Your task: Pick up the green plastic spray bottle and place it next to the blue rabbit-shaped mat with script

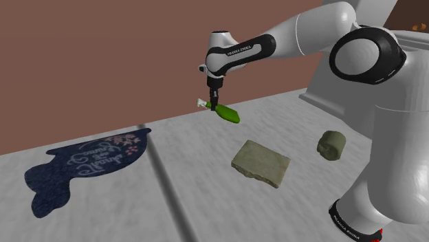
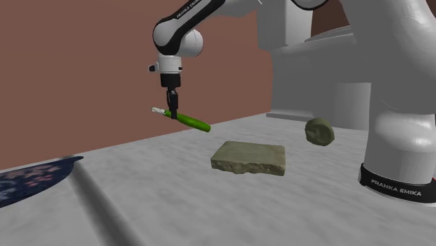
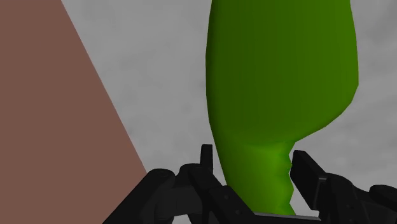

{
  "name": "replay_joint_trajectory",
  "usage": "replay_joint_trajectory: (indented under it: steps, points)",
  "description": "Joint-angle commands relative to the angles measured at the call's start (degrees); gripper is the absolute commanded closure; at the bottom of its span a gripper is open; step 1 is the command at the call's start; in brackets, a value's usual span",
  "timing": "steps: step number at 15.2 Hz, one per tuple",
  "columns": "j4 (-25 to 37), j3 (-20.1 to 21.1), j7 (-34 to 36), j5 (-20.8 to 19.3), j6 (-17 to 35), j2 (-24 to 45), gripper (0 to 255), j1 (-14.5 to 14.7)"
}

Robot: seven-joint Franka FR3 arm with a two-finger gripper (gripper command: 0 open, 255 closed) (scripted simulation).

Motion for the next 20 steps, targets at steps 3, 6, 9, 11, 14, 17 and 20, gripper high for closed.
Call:
replay_joint_trajectory:
  steps: [3,6,9,11,14,17,20]
  points:
    - [-2.6,0.9,3.5,-0.5,0.2,-2.3,255,2.5]
    - [-5.0,1.9,7.2,-1.0,0.7,-3.9,255,4.9]
    - [-6.7,2.9,10.9,-1.4,1.1,-5.1,255,7.4]
    - [-7.5,3.7,13.4,-1.7,1.1,-5.7,255,9.0]
    - [-8.1,4.9,17.2,-2.2,1.1,-6.2,255,11.5]
    - [-8.6,5.3,18.7,-2.4,1.7,-5.9,255,12.4]
    - [-9.6,5.2,18.9,-2.5,3.7,-5.0,255,12.5]
